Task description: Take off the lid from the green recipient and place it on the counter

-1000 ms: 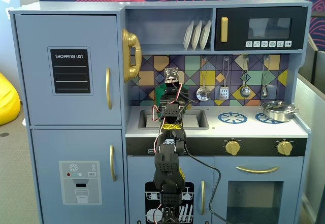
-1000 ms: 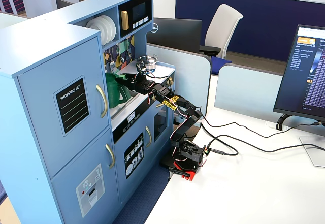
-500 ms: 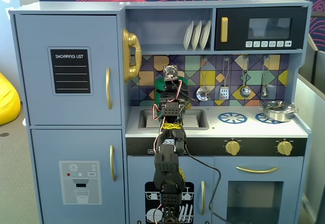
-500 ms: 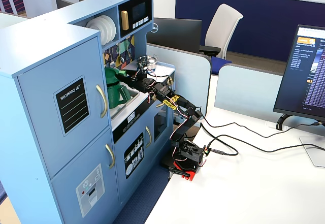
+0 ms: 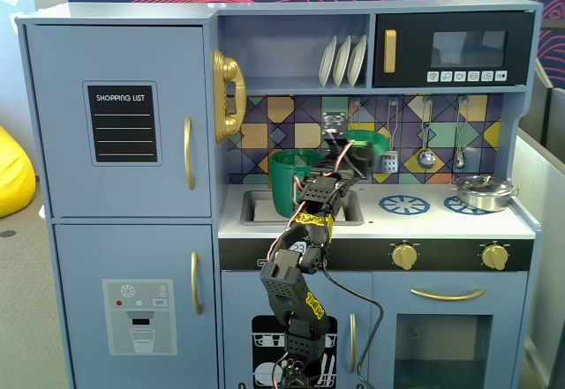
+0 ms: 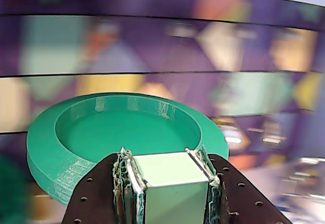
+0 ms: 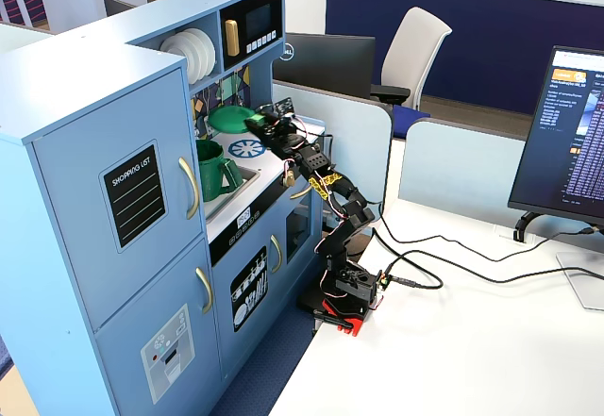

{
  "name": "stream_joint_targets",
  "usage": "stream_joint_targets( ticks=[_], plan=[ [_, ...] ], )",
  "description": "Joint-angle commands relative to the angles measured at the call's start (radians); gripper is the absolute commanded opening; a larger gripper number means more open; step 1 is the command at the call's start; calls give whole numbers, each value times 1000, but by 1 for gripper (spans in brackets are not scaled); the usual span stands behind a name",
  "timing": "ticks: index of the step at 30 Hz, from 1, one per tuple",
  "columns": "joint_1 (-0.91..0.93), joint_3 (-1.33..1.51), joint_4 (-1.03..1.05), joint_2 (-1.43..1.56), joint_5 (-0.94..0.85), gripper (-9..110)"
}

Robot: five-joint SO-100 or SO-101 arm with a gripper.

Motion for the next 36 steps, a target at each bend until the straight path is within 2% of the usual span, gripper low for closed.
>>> stream_joint_targets(
  ticks=[1,20,36],
  plan=[
    [100,-77,-43,6,35,0],
    [127,25,-245,-253,34,0],
    [161,216,-463,-308,95,0]
  ],
)
